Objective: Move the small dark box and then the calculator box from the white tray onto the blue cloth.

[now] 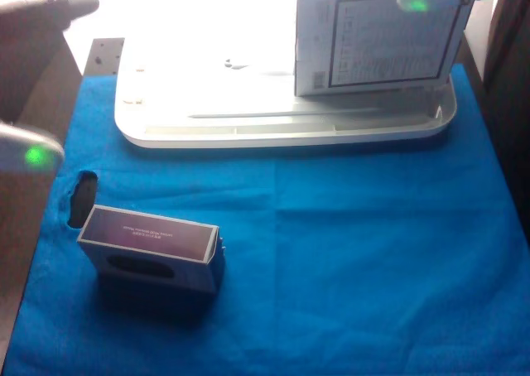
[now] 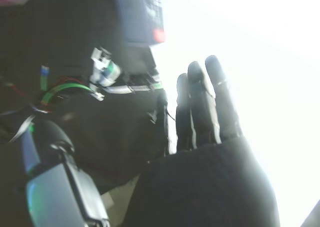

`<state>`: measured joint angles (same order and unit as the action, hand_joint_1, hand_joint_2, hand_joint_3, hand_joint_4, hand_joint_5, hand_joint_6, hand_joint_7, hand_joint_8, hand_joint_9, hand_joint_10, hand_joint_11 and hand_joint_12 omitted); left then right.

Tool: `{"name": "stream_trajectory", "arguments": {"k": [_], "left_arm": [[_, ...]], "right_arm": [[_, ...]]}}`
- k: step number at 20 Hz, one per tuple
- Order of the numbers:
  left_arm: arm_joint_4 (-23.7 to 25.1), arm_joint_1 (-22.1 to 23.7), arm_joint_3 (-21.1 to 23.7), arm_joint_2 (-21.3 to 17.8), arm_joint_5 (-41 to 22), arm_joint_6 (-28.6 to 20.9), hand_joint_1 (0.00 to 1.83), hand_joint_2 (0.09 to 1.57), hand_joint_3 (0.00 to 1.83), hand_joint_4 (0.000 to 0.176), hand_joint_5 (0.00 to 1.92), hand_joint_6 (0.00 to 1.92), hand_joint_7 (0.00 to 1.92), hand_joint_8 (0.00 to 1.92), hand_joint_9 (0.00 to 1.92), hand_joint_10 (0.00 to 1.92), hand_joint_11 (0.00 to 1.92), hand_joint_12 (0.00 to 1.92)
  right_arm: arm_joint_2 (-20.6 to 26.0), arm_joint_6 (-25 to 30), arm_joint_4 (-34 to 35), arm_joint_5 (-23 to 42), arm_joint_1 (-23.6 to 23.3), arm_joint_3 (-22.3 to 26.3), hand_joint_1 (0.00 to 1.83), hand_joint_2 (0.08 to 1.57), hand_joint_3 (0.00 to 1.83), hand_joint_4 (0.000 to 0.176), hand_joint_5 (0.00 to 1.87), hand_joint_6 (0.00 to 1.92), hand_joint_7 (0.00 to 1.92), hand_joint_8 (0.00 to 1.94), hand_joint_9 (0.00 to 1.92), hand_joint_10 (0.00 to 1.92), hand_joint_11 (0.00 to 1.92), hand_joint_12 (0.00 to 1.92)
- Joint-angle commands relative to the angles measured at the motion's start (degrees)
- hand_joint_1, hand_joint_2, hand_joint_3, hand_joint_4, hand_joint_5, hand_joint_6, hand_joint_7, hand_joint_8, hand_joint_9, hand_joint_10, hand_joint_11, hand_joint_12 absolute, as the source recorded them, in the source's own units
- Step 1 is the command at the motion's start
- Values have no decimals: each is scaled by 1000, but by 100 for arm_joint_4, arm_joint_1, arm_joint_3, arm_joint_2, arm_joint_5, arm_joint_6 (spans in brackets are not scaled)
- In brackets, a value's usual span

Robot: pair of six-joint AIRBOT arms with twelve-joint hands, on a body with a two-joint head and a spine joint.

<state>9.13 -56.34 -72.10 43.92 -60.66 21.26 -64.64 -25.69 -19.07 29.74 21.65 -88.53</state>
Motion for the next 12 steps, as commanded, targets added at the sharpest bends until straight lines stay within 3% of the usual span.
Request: {"name": "stream_trajectory", "arguments": {"k": [1, 2, 3, 4, 5, 6, 7, 8, 9, 10, 11, 12], "left_arm": [[-266, 153, -84, 39, -446, -22, 463, 828, 13, 176, 71, 0, 76, 1, 123, 0, 0, 389], [-234, 354, -215, 130, -273, -22, 442, 839, 8, 149, 23, 1, 60, 3, 73, 4, 0, 281], [-213, 475, -278, 183, -162, -22, 431, 867, 16, 131, 4, 0, 61, 4, 59, 2, 0, 258], [-108, 777, -441, 321, 112, -22, 469, 867, 8, 137, 0, 0, 83, 6, 57, 1, 0, 152], [-28, 989, -578, 447, 324, -22, 495, 854, 1, 142, 0, 0, 94, 4, 54, 0, 0, 63], [43, 1184, -691, 555, 492, -22, 527, 855, 1, 140, 0, 0, 80, 1, 56, 1, 34, 64], [143, 1433, -815, 688, 716, -22, 527, 864, 0, 139, 0, 2, 79, 1, 66, 1, 6, 237], [201, 1570, -890, 760, 834, -22, 513, 886, 0, 132, 0, 0, 91, 5, 76, 4, 0, 273], [264, 1728, -992, 877, 964, -22, 525, 885, 0, 143, 0, 0, 98, 5, 73, 2, 0, 261], [311, 1860, -1074, 977, 1051, -22, 547, 868, 0, 157, 10, 4, 107, 7, 78, 3, 0, 258], [341, 1947, -1124, 1046, 1111, -22, 546, 862, 0, 159, 9, 3, 117, 10, 78, 3, 0, 259], [366, 2019, -1168, 1102, 1155, -22, 520, 864, 0, 143, 1, 0, 127, 6, 90, 4, 0, 325]], "right_arm": [[-30, 77, 201, 598, -117, -89, 625, 602, 0, 139, 36, 0, 195, 1, 250, 4, 0, 945], [-136, 117, 200, 595, -117, -232, 650, 583, 0, 134, 49, 2, 213, 3, 256, 2, 0, 1030], [-187, 162, 198, 560, -117, -296, 639, 591, 0, 117, 67, 0, 246, 2, 283, 5, 8, 1124], [-279, 331, 100, 487, -117, -444, 666, 608, 0, 95, 77, 0, 292, 1, 458, 44, 133, 1180], [-314, 416, 19, 380, -117, -518, 671, 597, 0, 93, 86, 2, 298, 0, 459, 34, 121, 1175], [-335, 417, -4, 298, -117, -563, 664, 603, 0, 91, 84, 4, 287, 7, 298, 23, 23, 940], [-370, 417, -15, 197, -115, -615, 660, 604, 0, 78, 96, 1, 301, 2, 385, 31, 4, 1054], [-400, 418, -43, 136, -114, -649, 676, 610, 2, 80, 111, 5, 308, 5, 676, 154, 269, 1217], [-455, 419, -99, 37, -111, -705, 687, 613, 1, 70, 129, 3, 350, 6, 701, 165, 258, 1293], [-523, 424, -144, -47, -103, -769, 683, 600, 0, 71, 130, 8, 347, 11, 386, 40, 51, 988], [-589, 442, -161, -85, -70, -830, 673, 595, 0, 62, 137, 4, 346, 5, 263, 22, 9, 773], [-635, 479, -165, -103, -34, -889, 668, 603, 1, 57, 141, 2, 329, 1, 213, 6, 1, 754]]}}
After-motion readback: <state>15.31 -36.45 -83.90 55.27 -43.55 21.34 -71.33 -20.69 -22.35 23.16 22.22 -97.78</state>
